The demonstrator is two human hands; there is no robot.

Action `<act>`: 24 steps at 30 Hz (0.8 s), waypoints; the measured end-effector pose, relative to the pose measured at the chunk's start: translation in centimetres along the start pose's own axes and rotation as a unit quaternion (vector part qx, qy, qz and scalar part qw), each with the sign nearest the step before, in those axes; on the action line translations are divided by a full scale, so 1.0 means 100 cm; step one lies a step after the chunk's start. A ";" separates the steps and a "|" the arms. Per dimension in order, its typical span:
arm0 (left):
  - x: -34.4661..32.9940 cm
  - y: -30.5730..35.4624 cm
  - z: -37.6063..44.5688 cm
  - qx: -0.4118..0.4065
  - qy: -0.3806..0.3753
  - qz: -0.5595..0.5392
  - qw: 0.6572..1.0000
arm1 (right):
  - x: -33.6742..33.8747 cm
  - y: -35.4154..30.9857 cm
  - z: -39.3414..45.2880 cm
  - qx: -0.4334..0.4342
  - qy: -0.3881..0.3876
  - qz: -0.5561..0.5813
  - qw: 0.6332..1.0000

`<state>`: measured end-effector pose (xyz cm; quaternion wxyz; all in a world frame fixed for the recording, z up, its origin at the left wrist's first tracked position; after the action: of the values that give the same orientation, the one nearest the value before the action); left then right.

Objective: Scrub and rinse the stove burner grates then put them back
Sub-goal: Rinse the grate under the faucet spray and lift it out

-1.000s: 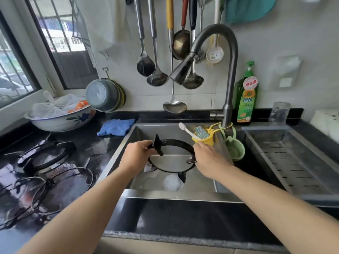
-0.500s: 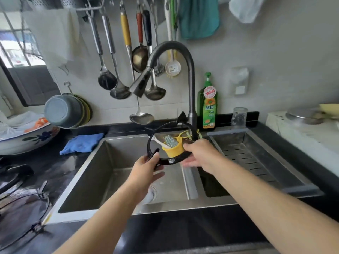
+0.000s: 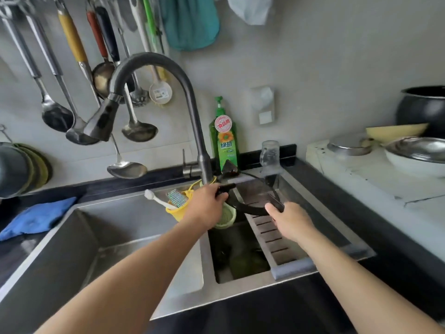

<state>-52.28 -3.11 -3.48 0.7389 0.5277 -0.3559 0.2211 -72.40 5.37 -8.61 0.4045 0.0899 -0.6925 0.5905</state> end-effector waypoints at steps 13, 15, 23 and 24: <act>-0.035 -0.006 0.025 0.020 -0.036 0.075 0.996 | -0.012 0.010 0.018 0.003 -0.041 -0.176 0.984; -0.041 -0.006 0.021 0.020 -0.053 0.070 0.996 | -0.008 0.015 0.020 0.004 -0.063 -0.206 0.977; 0.008 -0.035 -0.021 0.066 -0.071 0.068 0.993 | 0.006 -0.036 -0.008 0.090 0.070 -0.265 0.957; 0.026 -0.049 -0.038 0.074 -0.062 0.077 0.992 | -0.001 -0.060 -0.016 0.124 0.072 -0.232 0.962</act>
<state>-46.07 -1.33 -5.30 0.6551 0.5643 -0.4237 0.2699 -68.02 5.09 -4.23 0.5649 0.2549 -0.5429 0.5667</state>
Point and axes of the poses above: each hand's wrist, its own z-axis towards the middle knuckle, its own x-axis out of the back of the hand, y = z × x, the point moved 1 cm from there along z, towards the middle knuckle, and after that the axes turned 5 degrees about x, right-handed, at the moved point
